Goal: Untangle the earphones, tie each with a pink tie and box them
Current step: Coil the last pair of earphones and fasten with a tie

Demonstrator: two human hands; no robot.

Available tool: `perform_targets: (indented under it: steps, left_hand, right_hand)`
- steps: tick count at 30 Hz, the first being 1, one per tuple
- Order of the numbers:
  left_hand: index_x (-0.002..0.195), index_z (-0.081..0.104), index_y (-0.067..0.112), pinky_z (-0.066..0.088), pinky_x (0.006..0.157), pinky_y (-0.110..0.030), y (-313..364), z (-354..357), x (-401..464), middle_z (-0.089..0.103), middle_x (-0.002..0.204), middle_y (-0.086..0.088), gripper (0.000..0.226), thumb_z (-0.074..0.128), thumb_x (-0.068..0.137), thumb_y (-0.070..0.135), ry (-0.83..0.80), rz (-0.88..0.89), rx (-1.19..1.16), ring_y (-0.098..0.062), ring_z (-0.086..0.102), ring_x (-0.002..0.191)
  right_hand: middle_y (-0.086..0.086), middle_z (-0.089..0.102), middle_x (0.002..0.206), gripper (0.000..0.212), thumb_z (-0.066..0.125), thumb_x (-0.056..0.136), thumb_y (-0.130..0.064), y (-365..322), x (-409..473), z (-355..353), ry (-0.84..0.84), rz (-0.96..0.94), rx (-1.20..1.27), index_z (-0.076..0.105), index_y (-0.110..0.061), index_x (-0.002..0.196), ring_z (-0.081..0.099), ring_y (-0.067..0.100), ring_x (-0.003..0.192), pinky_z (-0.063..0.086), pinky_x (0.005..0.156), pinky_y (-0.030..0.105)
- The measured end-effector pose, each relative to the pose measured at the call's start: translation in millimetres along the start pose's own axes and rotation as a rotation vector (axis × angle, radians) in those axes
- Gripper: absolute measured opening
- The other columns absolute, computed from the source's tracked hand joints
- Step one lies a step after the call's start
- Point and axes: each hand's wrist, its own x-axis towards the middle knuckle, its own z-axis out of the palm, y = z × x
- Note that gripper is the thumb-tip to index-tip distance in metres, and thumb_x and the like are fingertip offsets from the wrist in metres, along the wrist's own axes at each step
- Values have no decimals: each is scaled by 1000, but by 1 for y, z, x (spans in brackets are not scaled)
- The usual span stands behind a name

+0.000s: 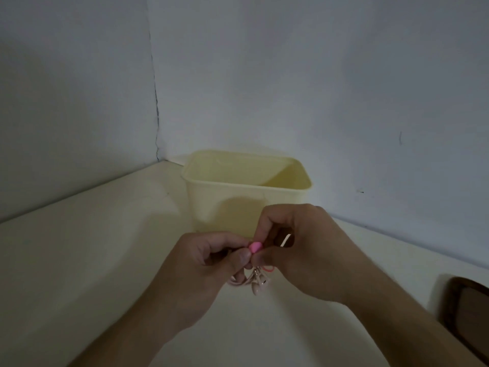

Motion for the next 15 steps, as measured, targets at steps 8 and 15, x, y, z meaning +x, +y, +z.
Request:
perform_targets:
  steps: [8,15]
  left_hand:
    - [93,83,10,48,61,-17,-2,1,1,67,63,-5,18,69,94,-2,113,-6,4,-12,59,59]
    - [92,82,7,53,61,-20,-5,2,4,73,70,-9,15,70,92,-3,260,-11,-41,-15,63,61]
  right_hand:
    - [4,72,68,17,66,101,-6,12,5,1,196,23,342,76,-9,88,68,18,67,59,73,34]
    - [4,39,64,20,61,104,-11,2,1,-10,264,117,730,76,-9,91,38,21,51,47,52,32]
